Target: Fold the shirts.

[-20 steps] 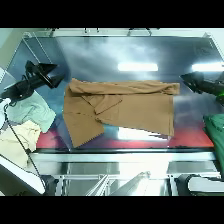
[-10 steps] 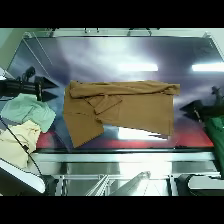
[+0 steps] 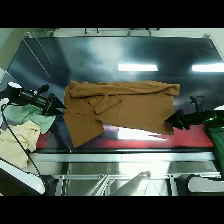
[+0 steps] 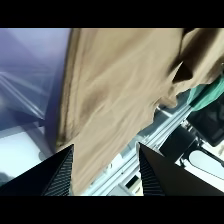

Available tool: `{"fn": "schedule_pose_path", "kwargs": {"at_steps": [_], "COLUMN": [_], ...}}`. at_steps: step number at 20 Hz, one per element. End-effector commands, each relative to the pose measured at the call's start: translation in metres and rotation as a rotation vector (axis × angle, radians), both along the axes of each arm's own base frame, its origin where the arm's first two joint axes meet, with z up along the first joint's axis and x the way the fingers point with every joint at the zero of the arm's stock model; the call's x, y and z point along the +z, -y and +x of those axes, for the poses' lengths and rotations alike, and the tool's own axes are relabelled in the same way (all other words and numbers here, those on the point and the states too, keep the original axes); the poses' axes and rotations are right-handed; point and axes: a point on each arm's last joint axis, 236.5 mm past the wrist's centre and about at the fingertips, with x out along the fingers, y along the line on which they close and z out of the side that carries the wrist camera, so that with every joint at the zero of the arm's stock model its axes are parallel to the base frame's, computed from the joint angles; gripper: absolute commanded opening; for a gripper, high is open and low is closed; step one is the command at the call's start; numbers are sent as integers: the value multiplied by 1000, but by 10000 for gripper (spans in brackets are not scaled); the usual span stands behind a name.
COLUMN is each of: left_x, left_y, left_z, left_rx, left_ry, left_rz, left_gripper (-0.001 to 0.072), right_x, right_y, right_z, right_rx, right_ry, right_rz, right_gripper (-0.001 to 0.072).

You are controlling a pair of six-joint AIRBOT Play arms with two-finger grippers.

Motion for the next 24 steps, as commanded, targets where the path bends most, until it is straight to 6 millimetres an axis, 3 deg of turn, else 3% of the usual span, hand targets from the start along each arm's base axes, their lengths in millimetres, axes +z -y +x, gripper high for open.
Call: {"fn": "schedule_pose_path", "kwargs": {"at_steps": [1,6,10,14,17,20,24], "left_x": [-2,-9,-24,-15,-11,-21,-33], "left_y": [-4,-8,-18,-28,-8,22,45], "left_z": [-7,2,29,49,49,29,5], "left_rx": [-9,19,97,89,10,-85,-149], "left_ry": [-24,9,87,159,190,167,118], "left_rz": [8,36,116,164,156,125,98], "left_gripper": [425,425,424,425,425,425,425], "right_x": [-13,-9,-9,-8,-8,-4,-2], "right_y": [-12,-17,-17,-17,-17,-21,-22], "right_z": [-9,-12,-12,-13,-13,-18,-21], "right_rx": [84,95,95,97,99,116,120], "right_ry": [-15,-22,-22,-23,-22,-37,-45], "right_rz": [-52,-27,-26,-24,-23,2,15], "right_gripper": [332,332,332,332,332,332,332]}}
